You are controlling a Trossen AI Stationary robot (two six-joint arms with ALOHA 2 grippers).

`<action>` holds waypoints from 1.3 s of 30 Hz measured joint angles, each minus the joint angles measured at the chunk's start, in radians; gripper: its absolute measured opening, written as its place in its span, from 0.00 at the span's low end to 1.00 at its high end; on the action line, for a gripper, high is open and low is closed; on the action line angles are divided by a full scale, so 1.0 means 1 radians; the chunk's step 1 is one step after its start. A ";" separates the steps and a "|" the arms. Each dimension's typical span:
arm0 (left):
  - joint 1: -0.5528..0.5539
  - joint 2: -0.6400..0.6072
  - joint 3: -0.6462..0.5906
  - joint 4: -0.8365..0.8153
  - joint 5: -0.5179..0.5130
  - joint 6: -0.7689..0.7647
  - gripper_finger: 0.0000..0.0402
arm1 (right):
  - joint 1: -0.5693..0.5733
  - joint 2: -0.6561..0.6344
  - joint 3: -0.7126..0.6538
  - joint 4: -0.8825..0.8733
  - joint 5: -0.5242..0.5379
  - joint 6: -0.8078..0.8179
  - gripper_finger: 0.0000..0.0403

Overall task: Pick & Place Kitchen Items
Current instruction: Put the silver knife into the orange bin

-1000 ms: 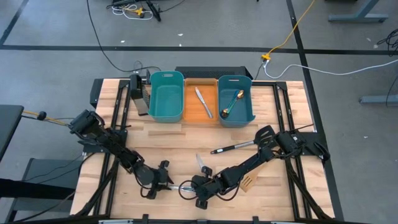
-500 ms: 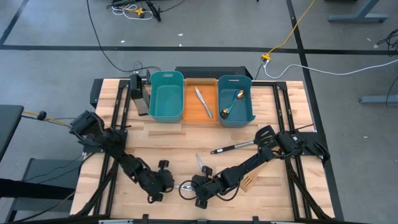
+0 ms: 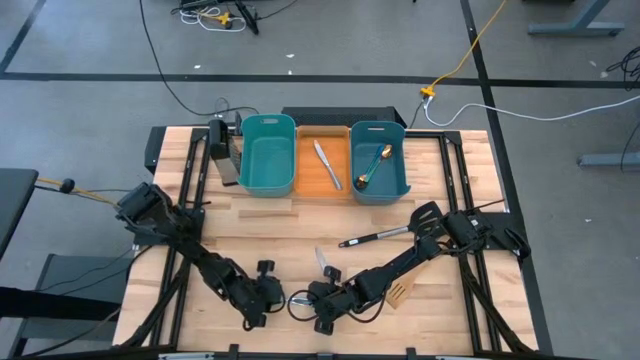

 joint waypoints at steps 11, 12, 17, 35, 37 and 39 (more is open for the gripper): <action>0.011 0.038 0.029 0.000 -0.016 0.005 0.19 | -0.003 0.000 -0.001 0.032 -0.070 -0.034 0.22; 0.013 0.038 0.030 -0.004 -0.011 0.017 0.15 | -0.003 0.000 -0.001 0.031 -0.074 -0.034 0.22; 0.033 0.037 0.032 -0.015 0.020 0.021 0.10 | -0.001 0.000 0.002 -0.001 -0.083 -0.017 0.27; 0.073 0.036 0.033 0.016 0.075 0.016 0.10 | 0.013 -0.004 0.003 -0.113 -0.027 -0.013 0.42; 0.073 0.036 0.033 0.017 0.075 0.017 0.10 | 0.011 -0.004 0.003 -0.124 -0.024 -0.010 0.42; 0.073 0.036 0.033 0.017 0.077 0.018 0.10 | 0.010 -0.004 0.003 -0.138 -0.017 -0.011 0.41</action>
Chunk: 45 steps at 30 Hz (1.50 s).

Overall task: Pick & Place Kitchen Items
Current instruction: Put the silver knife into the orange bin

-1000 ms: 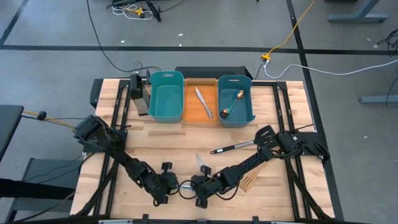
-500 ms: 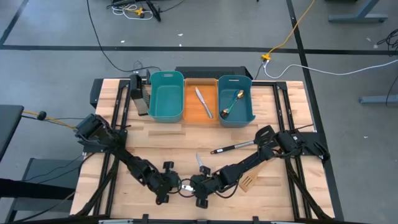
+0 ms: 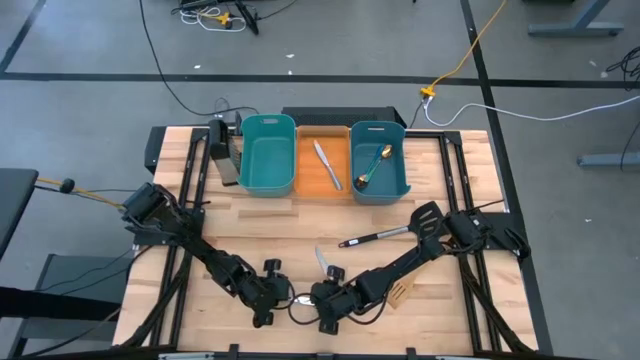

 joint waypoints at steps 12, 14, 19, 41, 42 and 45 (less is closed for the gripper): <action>0.013 0.000 0.000 0.011 0.025 -0.002 0.10 | 0.004 0.008 -0.002 -0.049 -0.023 0.011 0.41; 0.022 0.000 -0.001 0.019 0.035 -0.001 0.10 | 0.007 0.019 0.002 -0.049 -0.022 0.012 0.41; 0.038 0.000 -0.002 0.030 0.062 0.002 0.10 | 0.013 0.030 0.004 -0.047 -0.038 0.023 0.41; 0.083 -0.069 -0.010 0.026 0.104 0.052 0.10 | 0.015 0.027 0.006 -0.055 -0.059 -0.007 0.41; 0.085 -0.069 -0.010 0.026 0.105 0.054 0.10 | 0.015 0.027 0.006 -0.055 -0.057 -0.007 0.41; 0.092 -0.069 -0.010 0.032 0.111 0.057 0.10 | 0.016 0.027 0.006 -0.057 -0.032 -0.008 0.41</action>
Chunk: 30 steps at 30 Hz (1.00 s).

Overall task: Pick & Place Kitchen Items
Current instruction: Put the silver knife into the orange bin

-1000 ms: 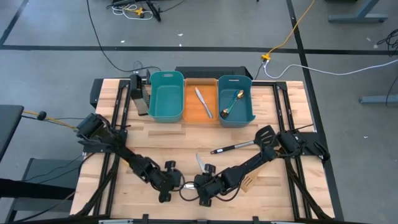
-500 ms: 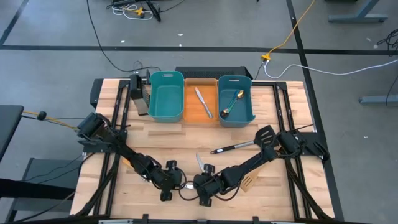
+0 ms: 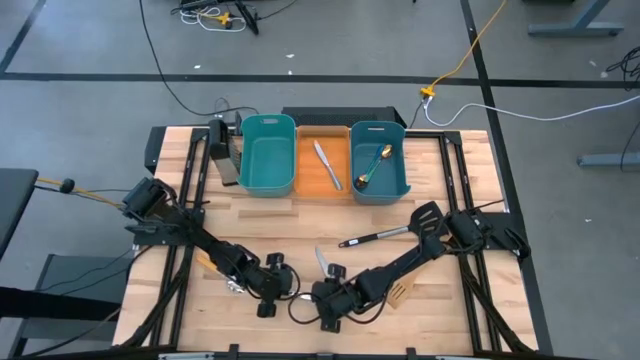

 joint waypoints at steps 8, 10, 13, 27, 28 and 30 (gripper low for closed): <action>0.002 0.000 0.000 0.008 0.021 -0.006 0.10 | -0.017 0.002 0.000 -0.002 0.021 0.003 0.41; 0.002 0.000 0.001 0.009 0.022 -0.005 0.10 | -0.017 0.002 0.000 -0.002 0.031 -0.007 0.41; 0.003 -0.001 0.001 0.010 0.027 -0.004 0.10 | -0.020 0.002 0.000 -0.001 0.033 -0.011 0.41; 0.022 -0.002 0.003 0.012 0.073 -0.004 0.09 | -0.036 -0.012 -0.002 -0.020 0.077 -0.031 0.41; 0.025 -0.002 0.003 0.012 0.078 -0.004 0.09 | -0.036 -0.010 -0.002 -0.020 0.078 -0.036 0.41; 0.034 -0.002 0.003 0.013 0.089 -0.004 0.09 | -0.036 -0.010 -0.002 -0.020 0.081 -0.041 0.41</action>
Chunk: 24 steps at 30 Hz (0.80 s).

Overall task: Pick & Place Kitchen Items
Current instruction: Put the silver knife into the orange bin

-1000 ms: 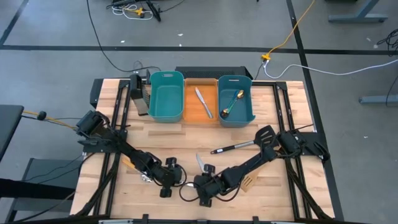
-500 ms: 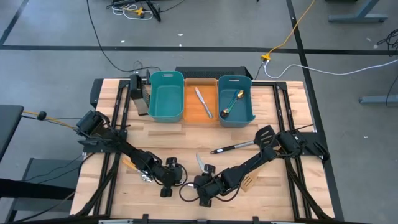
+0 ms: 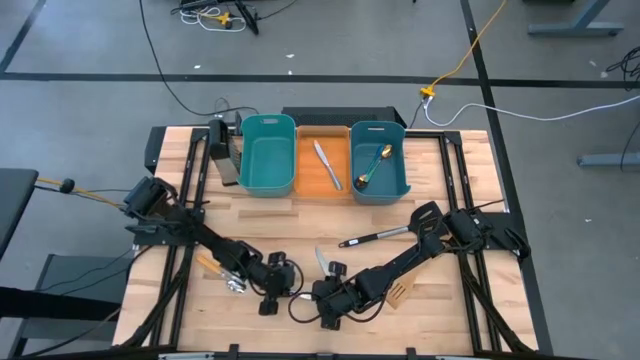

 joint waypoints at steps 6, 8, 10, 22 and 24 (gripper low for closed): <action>0.017 0.000 0.000 0.005 0.021 0.008 0.09 | 0.006 0.001 0.000 0.004 -0.005 0.000 0.41; 0.020 0.000 0.000 0.011 0.026 0.008 0.09 | 0.007 0.001 0.000 0.003 -0.002 0.000 0.41; 0.025 0.000 0.000 0.029 0.051 0.008 0.09 | 0.007 0.003 0.000 0.003 -0.003 0.000 0.41; 0.031 -0.003 0.002 0.125 0.156 0.011 0.00 | 0.007 0.006 0.000 -0.008 0.031 0.034 0.18; 0.031 -0.003 0.002 0.125 0.156 0.011 0.00 | 0.005 0.005 0.002 -0.022 0.031 0.041 0.06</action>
